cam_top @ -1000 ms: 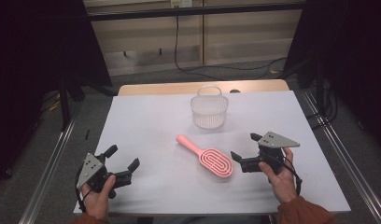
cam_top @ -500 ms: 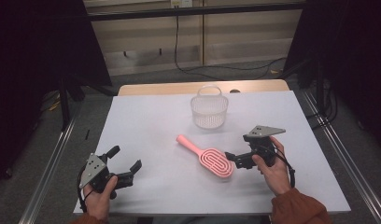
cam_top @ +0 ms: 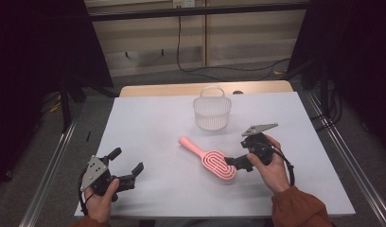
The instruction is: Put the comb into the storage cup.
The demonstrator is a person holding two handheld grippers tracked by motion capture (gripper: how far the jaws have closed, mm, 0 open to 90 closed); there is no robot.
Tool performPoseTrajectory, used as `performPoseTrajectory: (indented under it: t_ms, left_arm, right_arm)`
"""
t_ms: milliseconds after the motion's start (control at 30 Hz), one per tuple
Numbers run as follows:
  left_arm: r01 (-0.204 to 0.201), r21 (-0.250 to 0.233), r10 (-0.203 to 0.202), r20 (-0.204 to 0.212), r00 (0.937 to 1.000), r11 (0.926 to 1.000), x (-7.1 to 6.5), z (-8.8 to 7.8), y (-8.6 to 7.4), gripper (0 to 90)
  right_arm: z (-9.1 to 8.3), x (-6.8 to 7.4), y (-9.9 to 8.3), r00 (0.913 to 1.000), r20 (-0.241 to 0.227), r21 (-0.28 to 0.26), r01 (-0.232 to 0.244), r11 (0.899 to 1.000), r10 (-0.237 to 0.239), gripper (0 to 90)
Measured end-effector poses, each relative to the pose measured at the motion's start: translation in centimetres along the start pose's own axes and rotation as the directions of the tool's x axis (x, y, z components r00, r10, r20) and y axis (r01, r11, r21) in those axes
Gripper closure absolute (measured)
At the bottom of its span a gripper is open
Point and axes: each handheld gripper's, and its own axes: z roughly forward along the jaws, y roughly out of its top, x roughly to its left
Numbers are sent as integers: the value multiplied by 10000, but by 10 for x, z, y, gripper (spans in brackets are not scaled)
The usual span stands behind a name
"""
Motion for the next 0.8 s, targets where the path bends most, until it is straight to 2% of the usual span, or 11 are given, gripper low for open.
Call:
performPoseTrajectory:
  t_ms: [33,133,200,233,333,433,467,500,533,567,800]
  left_arm:
    - [-6,11,6,3,10000,10000,0,0,0,29]
    - [-67,61,67,1,10000,10000,1,1,0,29]
    - [-80,70,80,5,10000,9999,1,1,0,29]
    - [-77,62,77,1,10000,10000,0,1,0,29]
    - [-75,82,75,17,10000,9999,0,1,0,29]
    - [-59,38,59,58,10000,10000,0,0,0,29]
    - [-54,17,54,53,10000,10000,0,0,1,29]
    - [-34,-17,34,50,10000,10000,1,0,1,29]
    - [-13,-27,13,21,10000,10000,1,-1,0,29]
    - [-13,-27,13,21,10000,10000,1,-1,0,29]
    - [-26,41,26,27,10000,10000,2,-1,0,29]
  right_arm:
    - [4,1,1,9996,-299,355,28,9994,-18,89]
    - [9,4,5,9980,-589,745,287,9968,-243,82]
    - [10,5,7,9973,-651,848,399,9956,-344,65]
    - [13,8,11,9971,-575,1107,554,9923,-493,48]
    - [16,11,15,9945,-717,1427,855,9861,-759,63]
    - [22,15,21,9918,-923,1964,1047,9749,-879,68]
    - [22,15,21,9918,-923,1964,1047,9749,-879,68]
    - [24,15,23,9905,-985,2102,1150,9709,-960,77]
    - [28,16,27,9904,-933,2325,1212,9650,-1019,66]
    - [28,16,27,9904,-933,2325,1212,9650,-1019,66]
    - [41,21,39,9878,-1025,3116,1437,9393,-1172,61]
